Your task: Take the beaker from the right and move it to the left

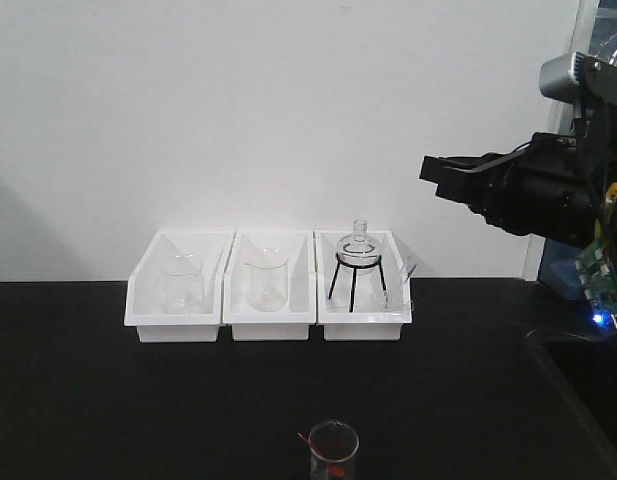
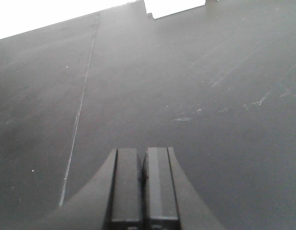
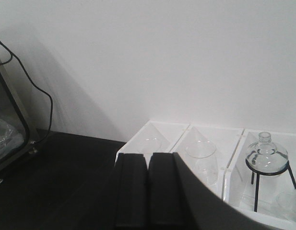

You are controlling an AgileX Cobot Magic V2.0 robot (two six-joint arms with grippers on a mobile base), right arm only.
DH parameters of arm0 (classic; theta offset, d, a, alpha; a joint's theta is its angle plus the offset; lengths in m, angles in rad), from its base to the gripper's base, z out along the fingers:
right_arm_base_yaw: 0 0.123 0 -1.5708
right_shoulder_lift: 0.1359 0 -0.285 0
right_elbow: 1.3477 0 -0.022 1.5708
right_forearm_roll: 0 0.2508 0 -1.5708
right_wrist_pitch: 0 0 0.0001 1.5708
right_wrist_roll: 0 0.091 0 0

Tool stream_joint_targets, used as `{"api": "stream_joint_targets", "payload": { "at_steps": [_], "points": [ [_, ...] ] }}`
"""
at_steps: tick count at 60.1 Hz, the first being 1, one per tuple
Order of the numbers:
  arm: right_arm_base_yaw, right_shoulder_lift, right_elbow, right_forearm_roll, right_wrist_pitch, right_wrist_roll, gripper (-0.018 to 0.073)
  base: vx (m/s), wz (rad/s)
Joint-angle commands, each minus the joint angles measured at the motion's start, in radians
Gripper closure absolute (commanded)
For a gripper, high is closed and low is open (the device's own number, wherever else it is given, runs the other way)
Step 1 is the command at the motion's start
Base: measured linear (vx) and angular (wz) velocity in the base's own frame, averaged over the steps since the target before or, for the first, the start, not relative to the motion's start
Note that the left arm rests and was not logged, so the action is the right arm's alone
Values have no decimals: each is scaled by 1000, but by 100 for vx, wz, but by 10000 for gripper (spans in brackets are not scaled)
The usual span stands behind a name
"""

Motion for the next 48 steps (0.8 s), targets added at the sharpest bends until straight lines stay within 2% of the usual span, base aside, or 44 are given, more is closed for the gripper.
{"api": "stream_joint_targets", "payload": {
  "at_steps": [1, 23, 29, 32, 35, 38, 42, 44, 45, 46, 47, 48],
  "points": [
    [-1, -37, -28, -31, 20, 1, 564, 0, 0],
    [-1, -36, -28, -31, 21, -2, 564, 0, 0],
    [-2, -35, -28, -15, 85, -78, 564, 0, 0],
    [5, -35, -28, 46, 134, -143, 564, 0, 0],
    [33, -36, -28, 149, 227, -289, 564, 0, 0],
    [69, -38, -28, 292, 349, -472, 564, 0, 0],
    [141, -49, -28, 574, 587, -785, 564, 0, 0],
    [174, -55, -31, 649, 724, -944, 564, 0, 0],
    [191, -58, -32, 742, 807, -1032, 564, 0, 0],
    [200, -60, -33, 763, 858, -1085, 564, 0, 0],
    [213, -64, -33, 836, 927, -1159, 564, 0, 0],
    [220, -67, -33, 852, 969, -1204, 564, 0, 0]
  ]
}}
